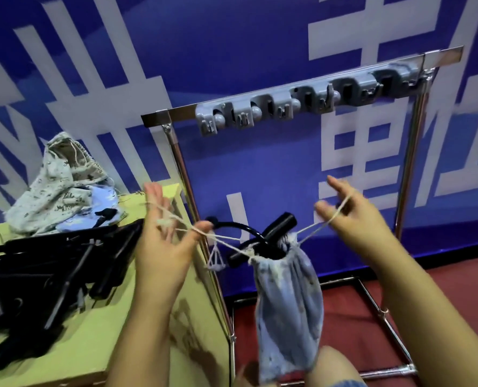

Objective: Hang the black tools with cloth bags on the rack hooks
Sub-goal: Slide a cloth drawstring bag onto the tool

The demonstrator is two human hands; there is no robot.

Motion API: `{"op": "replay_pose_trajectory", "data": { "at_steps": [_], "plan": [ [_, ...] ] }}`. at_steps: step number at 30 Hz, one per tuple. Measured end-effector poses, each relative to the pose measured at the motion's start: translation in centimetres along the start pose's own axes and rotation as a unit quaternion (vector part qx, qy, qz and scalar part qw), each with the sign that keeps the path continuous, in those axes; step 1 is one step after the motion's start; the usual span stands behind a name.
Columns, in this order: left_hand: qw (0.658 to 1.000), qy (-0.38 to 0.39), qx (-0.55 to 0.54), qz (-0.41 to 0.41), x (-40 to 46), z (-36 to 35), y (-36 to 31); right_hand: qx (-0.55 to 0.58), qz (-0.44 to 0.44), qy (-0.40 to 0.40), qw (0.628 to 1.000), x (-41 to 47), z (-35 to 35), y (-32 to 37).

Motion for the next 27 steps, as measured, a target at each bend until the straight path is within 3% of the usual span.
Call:
{"op": "replay_pose_trajectory", "data": {
  "at_steps": [2, 4, 6, 10, 14, 18, 21, 24, 27],
  "plan": [
    [0.995, -0.089, -0.033, 0.018, 0.2, 2.6, 0.7, 0.143, -0.063, -0.073, 0.985, 0.5, 2.0, -2.0],
    [0.979, -0.161, -0.115, 0.049, 0.1, 4.5, 2.1, 0.324, -0.13, -0.147, 0.926, 0.8, 3.0, -4.6],
    [0.954, -0.206, -0.198, 0.087, 0.0, 5.6, 3.6, 0.403, -0.174, -0.193, 0.878, 1.1, 3.2, -6.5],
    [0.937, -0.235, -0.218, 0.137, -0.7, 6.9, 5.1, 0.383, -0.195, -0.208, 0.879, 1.4, 2.7, -8.2],
    [0.937, -0.249, -0.204, 0.137, -1.6, 7.1, 4.4, 0.386, -0.226, -0.198, 0.872, 1.3, 1.9, -9.8],
    [0.943, -0.242, -0.193, 0.122, -1.3, 6.8, 3.1, 0.383, -0.191, -0.223, 0.876, 1.0, 2.4, -7.1],
    [0.962, -0.191, -0.179, 0.077, 0.1, 5.2, -0.7, 0.33, -0.113, -0.153, 0.925, 2.0, 1.1, -0.5],
    [0.997, -0.059, -0.042, 0.023, 1.3, 1.2, -5.4, 0.17, -0.039, 0.013, 0.985, 2.3, -3.2, 7.8],
    [0.994, 0.047, 0.078, -0.055, 2.0, -3.0, -9.5, 0.074, 0.015, 0.196, 0.978, 0.6, -8.4, 14.0]
  ]
}}
Point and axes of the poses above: each hand's wrist, its own x-axis towards the middle knuckle, its own z-axis out of the back of the hand, y = z × x, the point moved 8 cm from there along x, towards the middle knuckle, and after that the axes turned 1 degree about z, right-handed, at the moved point
